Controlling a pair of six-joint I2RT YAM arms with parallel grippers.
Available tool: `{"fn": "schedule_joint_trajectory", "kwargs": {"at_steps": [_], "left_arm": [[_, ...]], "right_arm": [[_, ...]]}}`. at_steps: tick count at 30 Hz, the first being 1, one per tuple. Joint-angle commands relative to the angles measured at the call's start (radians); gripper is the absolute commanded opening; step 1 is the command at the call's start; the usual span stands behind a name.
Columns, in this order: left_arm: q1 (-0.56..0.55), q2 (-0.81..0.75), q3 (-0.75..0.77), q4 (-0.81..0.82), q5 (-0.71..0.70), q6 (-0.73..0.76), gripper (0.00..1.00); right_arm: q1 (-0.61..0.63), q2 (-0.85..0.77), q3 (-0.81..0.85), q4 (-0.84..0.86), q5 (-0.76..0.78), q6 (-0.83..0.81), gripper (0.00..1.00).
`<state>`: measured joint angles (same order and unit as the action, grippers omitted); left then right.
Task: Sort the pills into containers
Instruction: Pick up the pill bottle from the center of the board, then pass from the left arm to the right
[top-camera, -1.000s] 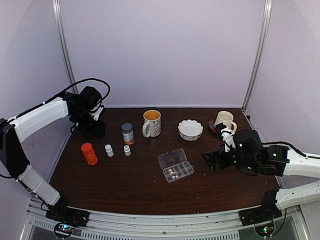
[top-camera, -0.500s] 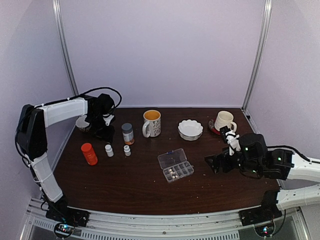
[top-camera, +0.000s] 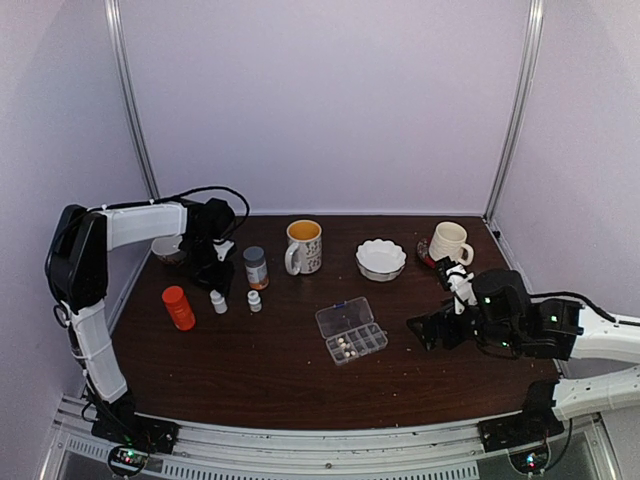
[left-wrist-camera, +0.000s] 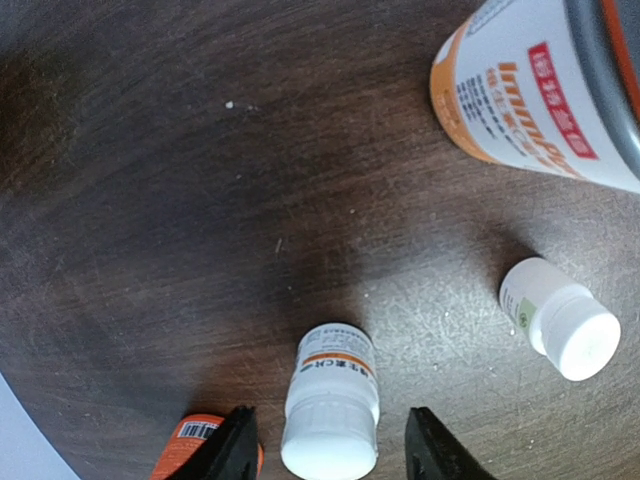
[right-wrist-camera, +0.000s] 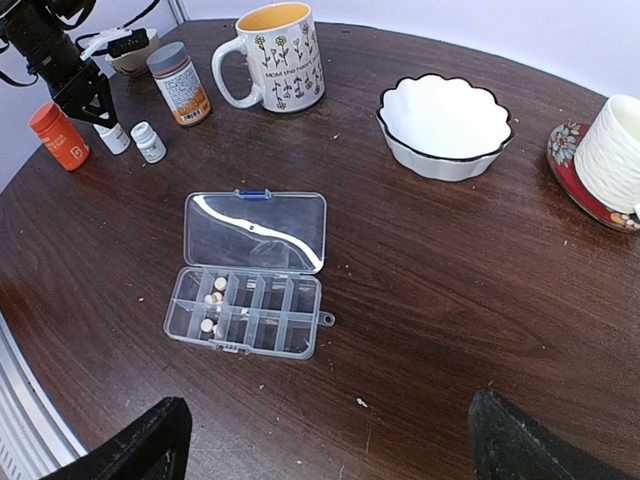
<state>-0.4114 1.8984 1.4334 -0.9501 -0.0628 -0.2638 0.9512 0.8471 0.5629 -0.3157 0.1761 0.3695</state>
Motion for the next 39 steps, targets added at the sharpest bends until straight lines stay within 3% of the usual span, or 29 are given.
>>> {"fn": "schedule_joint_trajectory", "kwargs": {"at_steps": [1, 11, 16, 20, 25, 28, 32, 34, 39], "left_arm": [[0.008, 0.023, 0.002, 0.020, 0.009, 0.005, 0.48], [0.011, 0.032, 0.000, 0.004, 0.006, 0.000, 0.30], [-0.003, -0.049, 0.026, -0.066, -0.002, 0.002, 0.25], [-0.074, -0.195, 0.024, -0.089, 0.163, 0.012, 0.25], [-0.242, -0.356, 0.047, -0.053, 0.329, -0.036, 0.26], [-0.336, -0.429, 0.056, 0.031, 0.394, -0.096, 0.26], [-0.436, -0.525, 0.004, 0.259, 0.505, -0.183, 0.25], [-0.476, -0.562, -0.028, 0.384, 0.557, -0.223, 0.25], [-0.560, -0.566, -0.044, 0.570, 0.615, -0.291, 0.25]], "right_arm": [[-0.006, 0.009, 0.009, 0.032, -0.013, 0.005, 1.00], [-0.006, 0.009, 0.010, 0.027, -0.015, 0.003, 1.00], [-0.005, 0.007, 0.016, 0.028, -0.047, 0.005, 1.00], [-0.004, 0.006, 0.023, 0.062, -0.167, 0.022, 1.00], [0.032, 0.014, 0.055, 0.153, -0.322, 0.070, 1.00], [0.073, 0.020, 0.080, 0.236, -0.378, 0.123, 0.99], [0.106, 0.027, 0.101, 0.387, -0.456, 0.258, 0.91], [0.133, 0.030, 0.118, 0.441, -0.456, 0.307, 0.85], [0.217, 0.060, 0.160, 0.537, -0.401, 0.370, 0.84]]}}
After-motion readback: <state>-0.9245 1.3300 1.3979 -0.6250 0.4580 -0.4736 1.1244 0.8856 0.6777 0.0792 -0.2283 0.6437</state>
